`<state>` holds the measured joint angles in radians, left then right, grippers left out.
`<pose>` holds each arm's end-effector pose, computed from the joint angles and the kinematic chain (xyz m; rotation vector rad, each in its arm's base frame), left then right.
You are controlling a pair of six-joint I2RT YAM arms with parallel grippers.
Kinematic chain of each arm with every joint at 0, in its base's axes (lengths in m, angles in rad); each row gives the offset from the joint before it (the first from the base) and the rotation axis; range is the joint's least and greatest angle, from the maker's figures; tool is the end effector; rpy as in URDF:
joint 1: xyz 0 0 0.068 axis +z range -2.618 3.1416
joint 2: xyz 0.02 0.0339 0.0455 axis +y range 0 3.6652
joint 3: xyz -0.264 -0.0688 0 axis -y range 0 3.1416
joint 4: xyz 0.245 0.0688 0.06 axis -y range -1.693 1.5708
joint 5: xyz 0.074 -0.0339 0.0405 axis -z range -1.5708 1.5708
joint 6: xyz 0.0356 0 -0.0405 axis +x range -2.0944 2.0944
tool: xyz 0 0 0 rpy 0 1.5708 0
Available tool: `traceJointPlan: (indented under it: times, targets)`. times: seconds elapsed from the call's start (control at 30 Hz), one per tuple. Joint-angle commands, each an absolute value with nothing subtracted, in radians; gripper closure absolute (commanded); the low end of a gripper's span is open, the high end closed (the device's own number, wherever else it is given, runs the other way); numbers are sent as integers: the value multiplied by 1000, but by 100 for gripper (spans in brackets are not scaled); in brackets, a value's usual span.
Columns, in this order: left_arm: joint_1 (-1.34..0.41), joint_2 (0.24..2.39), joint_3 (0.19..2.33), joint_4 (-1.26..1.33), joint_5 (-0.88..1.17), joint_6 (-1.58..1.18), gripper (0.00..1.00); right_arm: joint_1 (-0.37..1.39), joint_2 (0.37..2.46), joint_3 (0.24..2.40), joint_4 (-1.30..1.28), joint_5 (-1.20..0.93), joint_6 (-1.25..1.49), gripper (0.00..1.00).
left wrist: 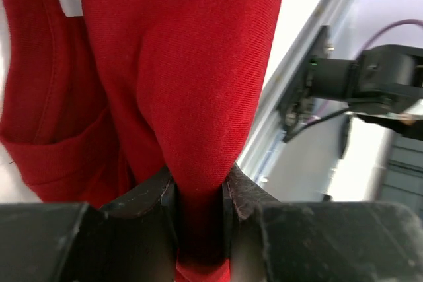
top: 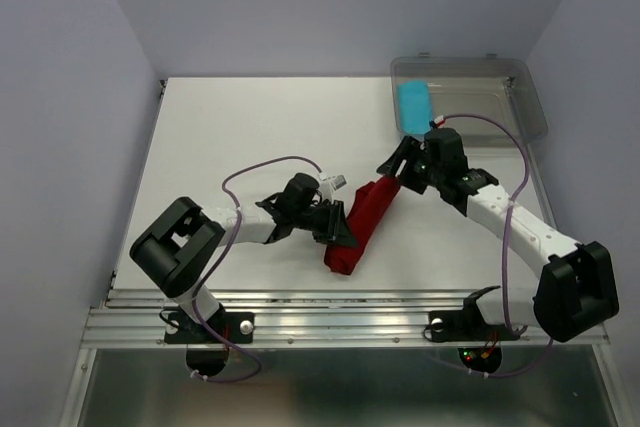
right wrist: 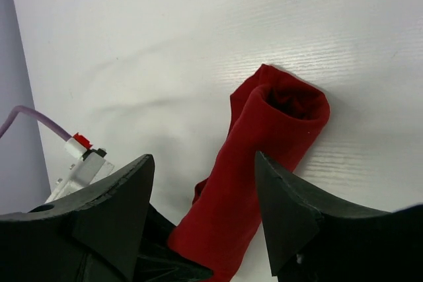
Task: Roll the t-shirts
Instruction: Roll the T-shirt to the center of the board.
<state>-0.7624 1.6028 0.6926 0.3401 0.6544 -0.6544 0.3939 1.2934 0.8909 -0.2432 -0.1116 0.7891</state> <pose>0.2108 -0.2313 0.1655 0.5675 2.3446 -1.4550 0.2607 0.1127 0.2608 0.3927 2.2909 0.7537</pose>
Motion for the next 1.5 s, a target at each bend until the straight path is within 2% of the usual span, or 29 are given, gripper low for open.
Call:
traceJointPlan:
  times: [0.0, 0.13, 0.17, 0.27, 0.43, 1.07, 1.1, 1.13, 1.17, 1.2, 1.3, 1.37, 1.47]
  targets:
    - [-739, 1601, 667, 544, 784, -747, 100, 400, 1267, 930, -276, -103, 700, 33]
    - [-707, 1600, 634, 589, 816, -778, 100, 400, 1278, 907, -267, -146, 673, 47]
    - [-701, 1604, 630, 591, 819, -779, 100, 400, 1276, 890, -259, -158, 673, 56]
    - [-695, 1631, 620, 598, 830, -785, 100, 400, 1259, 864, -244, -173, 670, 73]
    - [-695, 1670, 611, 626, 836, -798, 100, 410, 1258, 836, -236, -210, 658, 94]
    - [-689, 1671, 578, 661, 818, -824, 100, 471, 1532, 862, -91, -233, 663, 97]
    - [-689, 1671, 577, 658, 819, -824, 98, 471, 1548, 871, -89, -233, 661, 97]
    - [-687, 1667, 572, 654, 816, -822, 85, 480, 1578, 888, -83, -233, 657, 97]
    - [-687, 1664, 571, 647, 812, -818, 76, 480, 1578, 896, -81, -232, 657, 97]
    - [-686, 1655, 569, 618, 799, -801, 59, 492, 1610, 905, -81, -232, 655, 96]
    - [-681, 1616, 577, 507, 767, -756, 38, 512, 1666, 934, -86, -221, 650, 97]
    - [-680, 1588, 607, 413, 707, -689, 31, 512, 1687, 942, -92, -215, 653, 97]
    - [-678, 1526, 672, 200, 599, -599, 29, 522, 1716, 948, -104, -189, 664, 99]
